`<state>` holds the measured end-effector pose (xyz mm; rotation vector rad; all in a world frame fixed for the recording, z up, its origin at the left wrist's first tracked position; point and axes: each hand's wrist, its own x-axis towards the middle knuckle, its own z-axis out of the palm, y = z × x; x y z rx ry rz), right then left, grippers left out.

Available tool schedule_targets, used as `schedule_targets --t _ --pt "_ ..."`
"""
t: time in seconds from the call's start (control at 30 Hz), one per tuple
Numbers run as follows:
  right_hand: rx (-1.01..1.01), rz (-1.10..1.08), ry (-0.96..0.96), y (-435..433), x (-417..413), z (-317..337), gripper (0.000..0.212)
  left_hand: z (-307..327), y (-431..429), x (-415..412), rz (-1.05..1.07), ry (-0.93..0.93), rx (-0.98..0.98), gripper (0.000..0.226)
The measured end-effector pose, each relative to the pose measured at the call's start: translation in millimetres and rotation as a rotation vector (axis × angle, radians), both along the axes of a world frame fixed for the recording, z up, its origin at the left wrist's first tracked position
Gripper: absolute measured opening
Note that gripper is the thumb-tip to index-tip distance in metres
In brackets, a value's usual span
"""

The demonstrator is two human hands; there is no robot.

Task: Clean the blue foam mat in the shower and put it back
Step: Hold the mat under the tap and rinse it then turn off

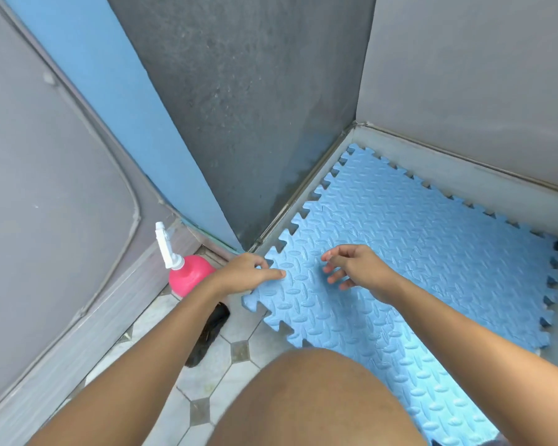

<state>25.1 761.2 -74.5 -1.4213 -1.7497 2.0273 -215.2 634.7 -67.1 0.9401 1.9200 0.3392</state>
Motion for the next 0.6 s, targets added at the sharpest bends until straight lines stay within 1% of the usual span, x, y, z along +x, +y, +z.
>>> schedule_targets --t 0.1,0.13,0.2,0.23,0.3,0.33,0.37,0.43,0.47,0.53,0.57,0.6 --pt "0.051 -0.005 0.029 8 3 24 0.012 39 8 2 0.234 -0.266 0.089 0.064" --pt "0.072 0.000 0.034 14 5 33 0.012 50 12 3 0.270 -0.325 0.116 0.066" --pt "0.127 0.009 0.037 30 10 53 0.012 75 19 8 0.266 -0.367 0.081 0.077" --pt "0.162 0.006 0.035 40 12 64 0.013 83 23 8 0.247 -0.371 0.045 0.084" --pt "0.230 -0.015 0.032 61 13 88 0.014 96 30 12 0.215 -0.385 -0.050 0.090" --pt "0.261 -0.032 0.041 71 12 101 0.014 100 35 13 0.205 -0.416 -0.072 0.089" --pt "0.291 -0.051 0.055 80 11 114 0.014 105 37 16 0.193 -0.446 -0.084 0.081" --pt "0.354 -0.080 0.093 95 6 141 0.015 111 43 26 0.171 -0.409 -0.073 0.057" --pt "0.391 -0.087 0.110 101 3 155 0.015 110 48 28 0.151 -0.343 -0.054 0.055" --pt "0.471 -0.107 0.143 113 -3 183 0.016 111 61 36 0.091 -0.239 -0.024 0.071" --pt "0.515 -0.134 0.165 119 -7 196 0.016 110 67 38 0.080 -0.198 0.001 0.075" --pt "0.557 -0.177 0.193 125 -10 210 0.017 111 73 41 0.074 -0.155 0.038 0.066"
